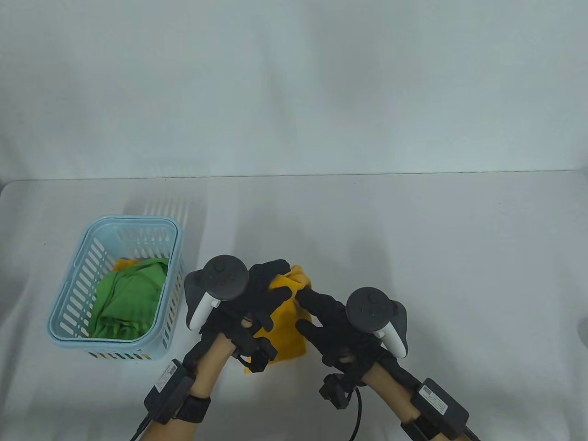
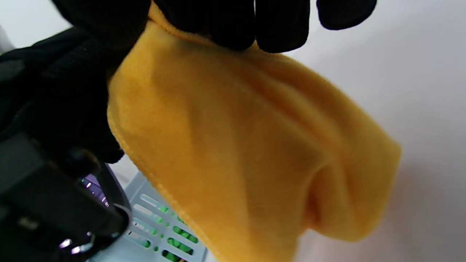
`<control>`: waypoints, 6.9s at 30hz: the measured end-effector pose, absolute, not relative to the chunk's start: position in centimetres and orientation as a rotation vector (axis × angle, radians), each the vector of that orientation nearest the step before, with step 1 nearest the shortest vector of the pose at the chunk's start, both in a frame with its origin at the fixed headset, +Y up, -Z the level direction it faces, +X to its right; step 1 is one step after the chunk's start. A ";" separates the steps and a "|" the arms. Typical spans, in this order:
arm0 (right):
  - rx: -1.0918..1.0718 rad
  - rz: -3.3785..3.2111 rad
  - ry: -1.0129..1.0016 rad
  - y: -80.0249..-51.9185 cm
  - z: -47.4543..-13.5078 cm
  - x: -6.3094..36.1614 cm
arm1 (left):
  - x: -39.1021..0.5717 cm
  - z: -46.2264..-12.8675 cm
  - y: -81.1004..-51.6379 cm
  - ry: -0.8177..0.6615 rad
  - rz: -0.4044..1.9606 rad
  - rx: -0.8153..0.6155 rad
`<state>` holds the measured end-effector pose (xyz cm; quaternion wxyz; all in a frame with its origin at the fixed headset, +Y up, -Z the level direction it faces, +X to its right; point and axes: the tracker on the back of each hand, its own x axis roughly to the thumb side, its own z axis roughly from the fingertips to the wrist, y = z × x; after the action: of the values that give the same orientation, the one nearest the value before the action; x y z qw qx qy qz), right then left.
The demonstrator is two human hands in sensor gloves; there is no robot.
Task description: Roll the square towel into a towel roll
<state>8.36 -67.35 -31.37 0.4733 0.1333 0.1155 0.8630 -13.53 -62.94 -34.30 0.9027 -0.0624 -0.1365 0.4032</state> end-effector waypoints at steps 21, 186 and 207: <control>0.222 1.709 0.403 -69.4 -33.7 10.4 | -12.3 -34.4 -65.0 -0.397 0.868 -0.303; 0.202 2.171 -0.253 -40.4 -35.4 15.5 | -13.4 -35.9 -69.5 -0.407 0.661 -0.487; -0.067 2.186 -0.307 -42.1 -35.7 22.7 | -16.6 -35.4 -67.1 -0.108 0.721 -0.196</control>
<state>22.75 -42.09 -35.68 0.4499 -0.0271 -0.1242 0.8840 -16.58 -67.12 -35.37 0.9296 -0.0956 -0.0529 0.3520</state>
